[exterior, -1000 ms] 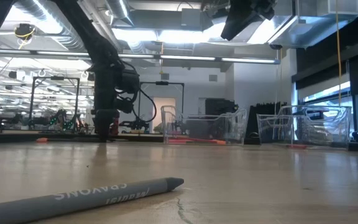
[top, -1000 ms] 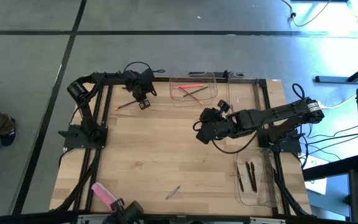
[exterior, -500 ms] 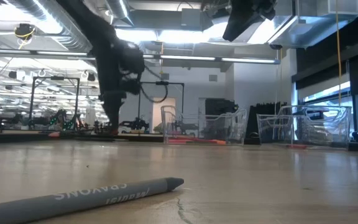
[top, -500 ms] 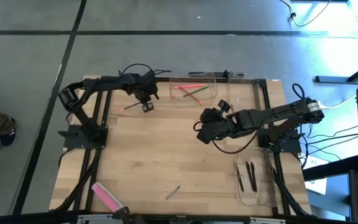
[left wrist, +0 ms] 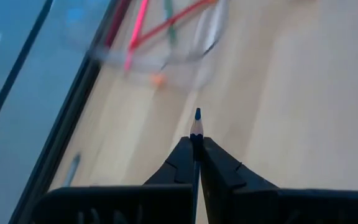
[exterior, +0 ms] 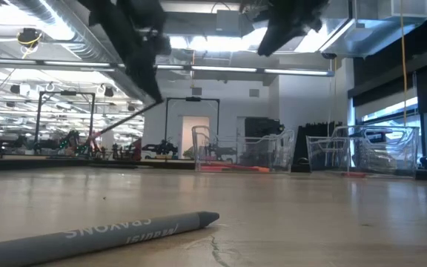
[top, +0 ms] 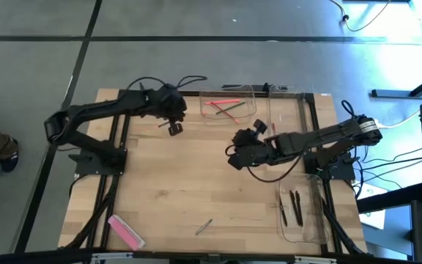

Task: Sort crayons/erasers/pens/pencils in bins
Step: Put the dark blue pencil into the top left transparent bin

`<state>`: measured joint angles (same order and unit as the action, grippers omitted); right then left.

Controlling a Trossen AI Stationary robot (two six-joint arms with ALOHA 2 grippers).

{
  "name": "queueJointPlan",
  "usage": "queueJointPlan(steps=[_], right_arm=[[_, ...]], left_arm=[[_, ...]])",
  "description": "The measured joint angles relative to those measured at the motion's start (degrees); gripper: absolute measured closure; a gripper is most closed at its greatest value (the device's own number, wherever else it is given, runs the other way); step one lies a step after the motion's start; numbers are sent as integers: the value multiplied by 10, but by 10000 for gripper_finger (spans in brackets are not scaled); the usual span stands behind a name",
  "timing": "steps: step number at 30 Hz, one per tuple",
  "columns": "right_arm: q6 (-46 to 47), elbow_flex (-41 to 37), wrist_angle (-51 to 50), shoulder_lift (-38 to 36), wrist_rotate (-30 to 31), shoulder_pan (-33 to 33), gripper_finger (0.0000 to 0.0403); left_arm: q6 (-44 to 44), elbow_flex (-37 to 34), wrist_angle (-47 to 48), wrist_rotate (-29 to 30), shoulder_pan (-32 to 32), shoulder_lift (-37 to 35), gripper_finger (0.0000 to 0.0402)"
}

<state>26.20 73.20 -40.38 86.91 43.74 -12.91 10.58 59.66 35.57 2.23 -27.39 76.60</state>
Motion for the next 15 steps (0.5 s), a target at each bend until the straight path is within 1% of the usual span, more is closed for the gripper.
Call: queueJointPlan(steps=[2,5,8,10,12,15], right_arm=[[-50,-20,72,0,-16,0,272],[-132,-52,191,0,-70,6,272],[-189,-83,305,0,-174,28,272],[-211,-106,365,1,-223,44,272],[-225,-130,432,0,-250,61,272],[-230,-169,505,0,-270,85,272]], left_arm=[[0,0,-10,-9,14,-18,401],[0,1,-26,-9,34,-37,400],[0,1,-47,-9,50,-49,399],[3,1,-54,-9,61,-54,399],[4,1,-66,-9,71,-54,400],[8,1,-75,-9,83,-54,400]])
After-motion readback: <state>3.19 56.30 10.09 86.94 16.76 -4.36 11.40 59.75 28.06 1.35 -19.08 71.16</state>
